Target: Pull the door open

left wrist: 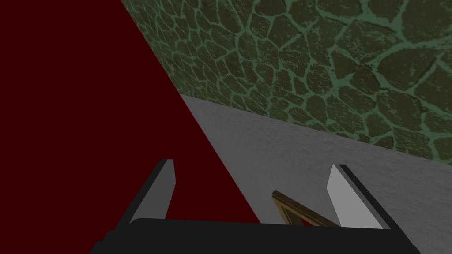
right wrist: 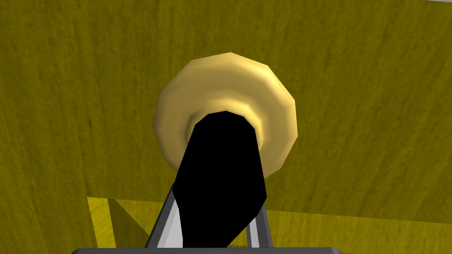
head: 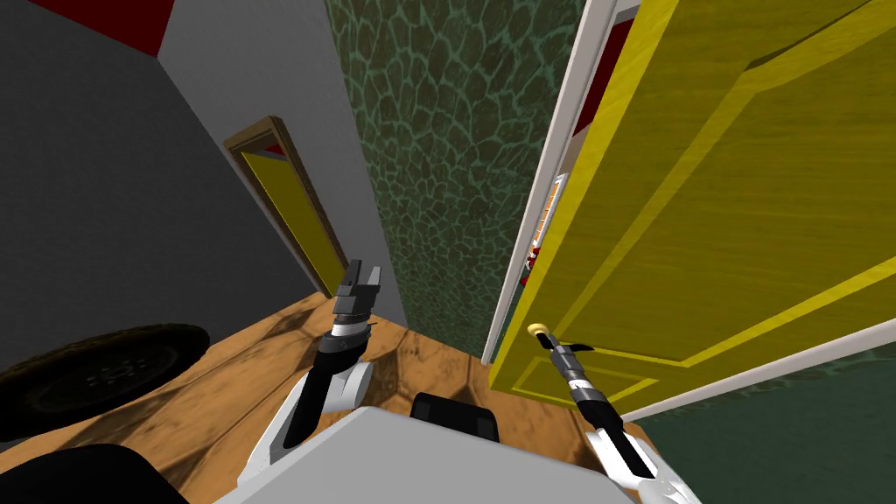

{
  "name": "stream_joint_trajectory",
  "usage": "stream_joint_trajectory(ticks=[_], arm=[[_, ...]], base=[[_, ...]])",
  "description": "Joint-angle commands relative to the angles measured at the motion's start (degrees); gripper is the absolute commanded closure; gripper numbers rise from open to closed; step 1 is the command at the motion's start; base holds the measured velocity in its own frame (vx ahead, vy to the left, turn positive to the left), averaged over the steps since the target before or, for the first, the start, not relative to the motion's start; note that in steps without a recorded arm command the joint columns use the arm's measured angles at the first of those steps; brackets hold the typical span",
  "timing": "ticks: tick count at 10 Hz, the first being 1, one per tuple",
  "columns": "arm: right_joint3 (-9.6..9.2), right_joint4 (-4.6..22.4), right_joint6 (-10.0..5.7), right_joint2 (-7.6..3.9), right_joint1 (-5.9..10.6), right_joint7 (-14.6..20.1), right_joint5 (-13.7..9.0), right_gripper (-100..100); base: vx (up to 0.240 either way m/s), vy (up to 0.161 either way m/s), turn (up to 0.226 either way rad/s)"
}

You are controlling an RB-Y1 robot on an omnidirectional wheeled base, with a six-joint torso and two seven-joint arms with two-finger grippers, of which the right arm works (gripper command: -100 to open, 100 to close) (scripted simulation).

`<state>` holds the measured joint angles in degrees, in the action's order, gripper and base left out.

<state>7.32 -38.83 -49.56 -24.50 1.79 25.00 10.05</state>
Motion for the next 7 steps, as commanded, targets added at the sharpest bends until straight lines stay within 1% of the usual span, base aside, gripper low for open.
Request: stream_joint_trajectory(ticks=[1, 2, 3, 4, 6, 7], arm=[[-0.5, -0.6, -1.44, -0.84, -1.0, 1.2, 0.6, 100], [-0.92, -0.8, -2.26, -1.32, -1.57, 1.9, 1.0, 100], [-0.73, 0.1, -1.81, -0.91, -0.89, 1.4, 0.7, 100], [-0.96, 0.3, -3.48, -1.49, -1.89, 2.3, 1.2, 100], [-1.01, 0.4, -4.51, -1.92, -2.41, 2.8, 1.5, 100], [-1.07, 0.6, -5.69, -2.43, -3.01, 3.3, 1.8, 100]], base=[[-0.204, -0.059, 0.089], [-0.205, -0.075, 0.097], [-0.094, -0.038, 0.024], [-0.108, -0.045, 0.118], [-0.157, -0.069, 0.111], [-0.149, -0.052, 0.109]])
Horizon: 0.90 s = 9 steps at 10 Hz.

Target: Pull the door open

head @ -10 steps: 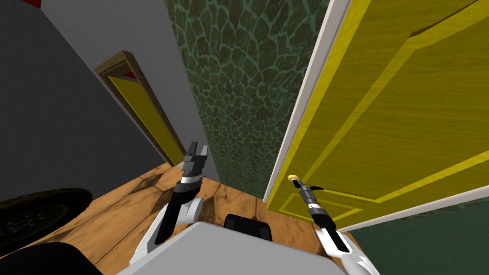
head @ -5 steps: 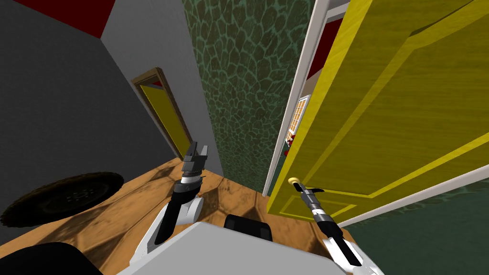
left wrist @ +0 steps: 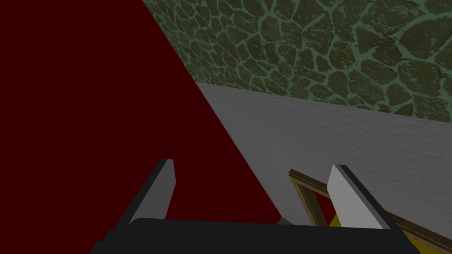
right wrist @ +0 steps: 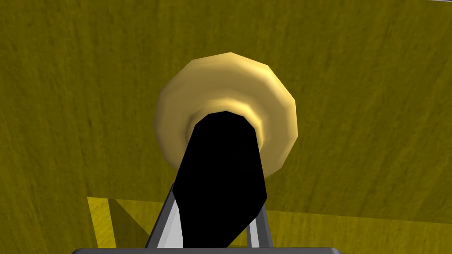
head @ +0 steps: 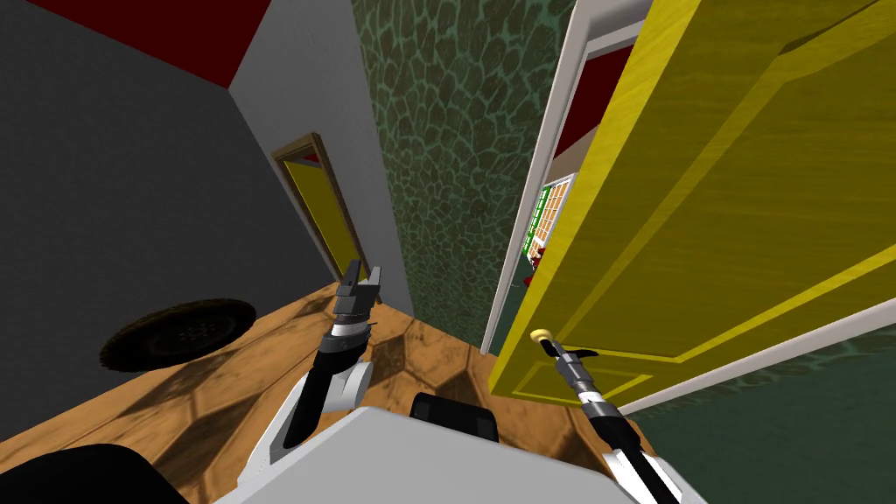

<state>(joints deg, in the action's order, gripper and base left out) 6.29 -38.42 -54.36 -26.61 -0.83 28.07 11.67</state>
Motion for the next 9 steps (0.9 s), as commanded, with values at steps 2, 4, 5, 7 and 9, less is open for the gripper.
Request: stream_joint_trajectory(ticks=[2, 4, 5, 7, 9], arm=[[-0.13, 0.4, -2.77, -1.12, -1.35, 1.2, 0.7, 100], [-0.22, 0.6, -4.59, -1.9, -2.28, 2.0, 1.2, 100], [-0.24, 0.7, -5.15, -2.13, -2.56, 2.3, 1.3, 100], [-0.31, 0.9, -6.55, -2.73, -3.28, 3.0, 1.7, 100], [-0.37, 1.7, -7.26, -2.73, -3.42, 3.1, 1.8, 100]], base=[[-0.177, -0.082, 0.129], [-0.146, -0.06, 0.092], [-0.157, -0.062, 0.103], [-0.11, -0.043, 0.074], [-0.092, -0.043, 0.109]])
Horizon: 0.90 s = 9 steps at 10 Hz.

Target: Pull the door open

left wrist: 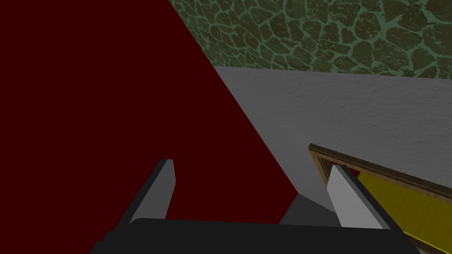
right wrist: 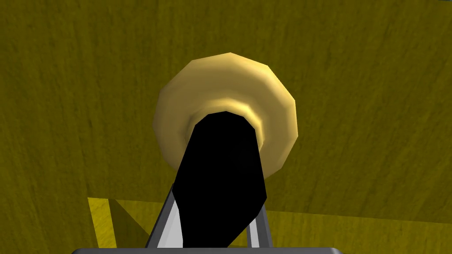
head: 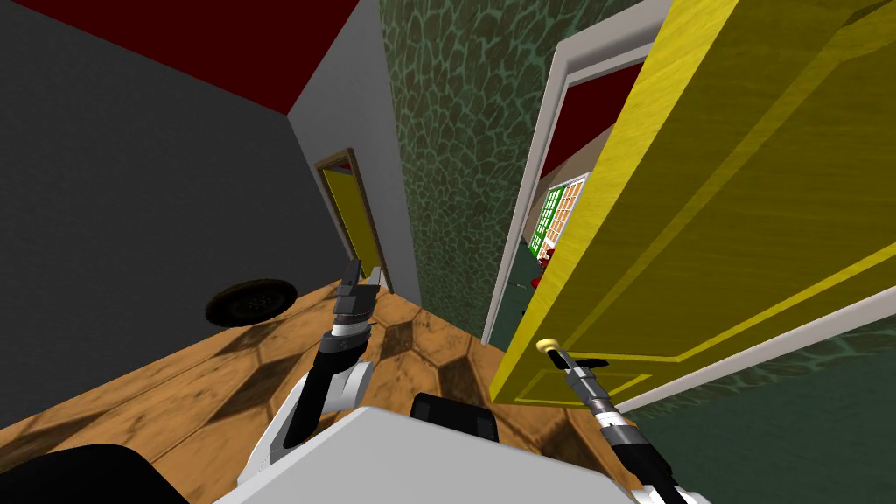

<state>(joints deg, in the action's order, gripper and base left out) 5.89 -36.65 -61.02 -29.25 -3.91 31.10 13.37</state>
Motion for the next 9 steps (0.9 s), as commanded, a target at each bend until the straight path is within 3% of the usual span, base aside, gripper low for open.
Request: stream_joint_trajectory(ticks=[1, 9], arm=[[0.11, 0.2, -1.21, -0.3, -0.6, 0.2, 0.2, 100], [0.9, 2.2, -7.17, -2.24, -3.12, 1.5, 0.8, 100]], base=[[-0.21, -0.096, 0.226], [-0.218, -0.102, 0.184]])
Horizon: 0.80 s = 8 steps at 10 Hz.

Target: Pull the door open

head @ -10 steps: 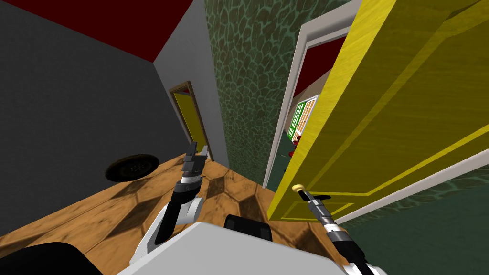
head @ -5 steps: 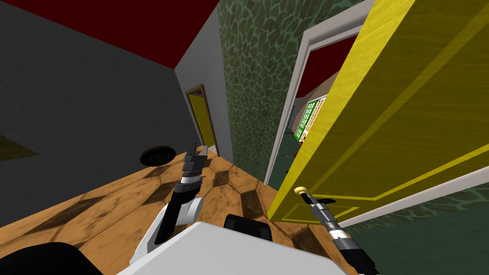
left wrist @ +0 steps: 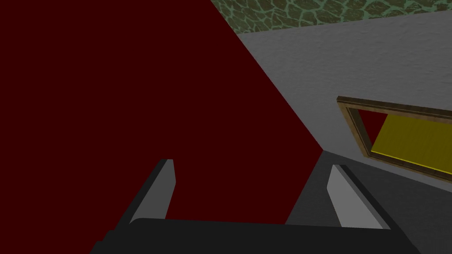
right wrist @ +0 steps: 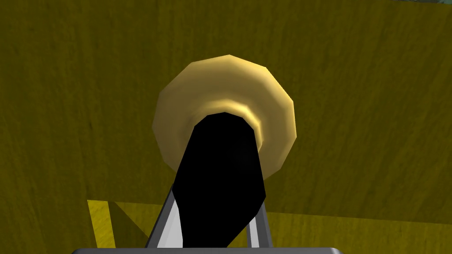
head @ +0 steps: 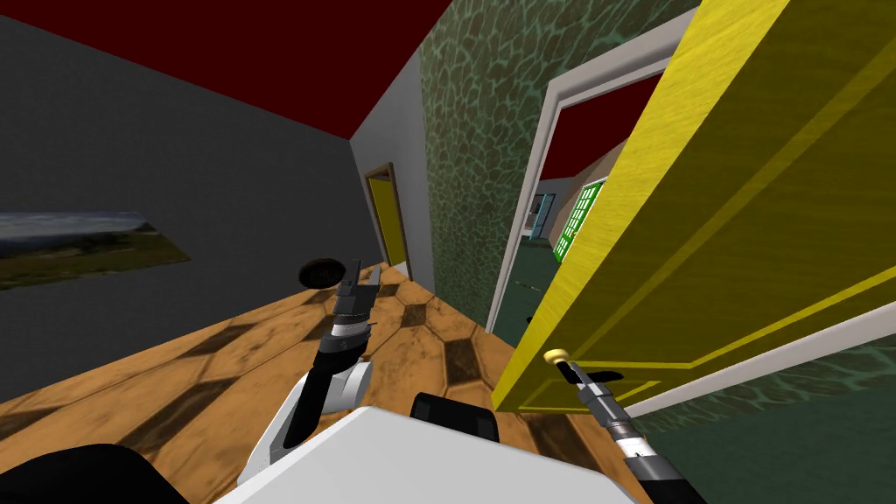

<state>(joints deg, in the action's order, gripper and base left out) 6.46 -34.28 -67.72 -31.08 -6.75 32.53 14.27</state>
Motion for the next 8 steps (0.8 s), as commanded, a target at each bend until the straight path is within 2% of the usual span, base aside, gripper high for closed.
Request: stream_joint_trajectory(ticks=[1, 2, 8], arm=[[0.0, 0.0, 0.0, 0.0, 0.0, 0.0, 0.0, 100], [0.12, 0.6, -1.02, -0.16, -0.29, 0.1, 0.2, 100], [0.93, 2.9, -4.6, -1.08, -1.01, 0.4, 0.6, 100]], base=[[-0.086, -0.029, 0.025], [-0.162, -0.061, 0.179], [-0.22, -0.098, 0.197]])
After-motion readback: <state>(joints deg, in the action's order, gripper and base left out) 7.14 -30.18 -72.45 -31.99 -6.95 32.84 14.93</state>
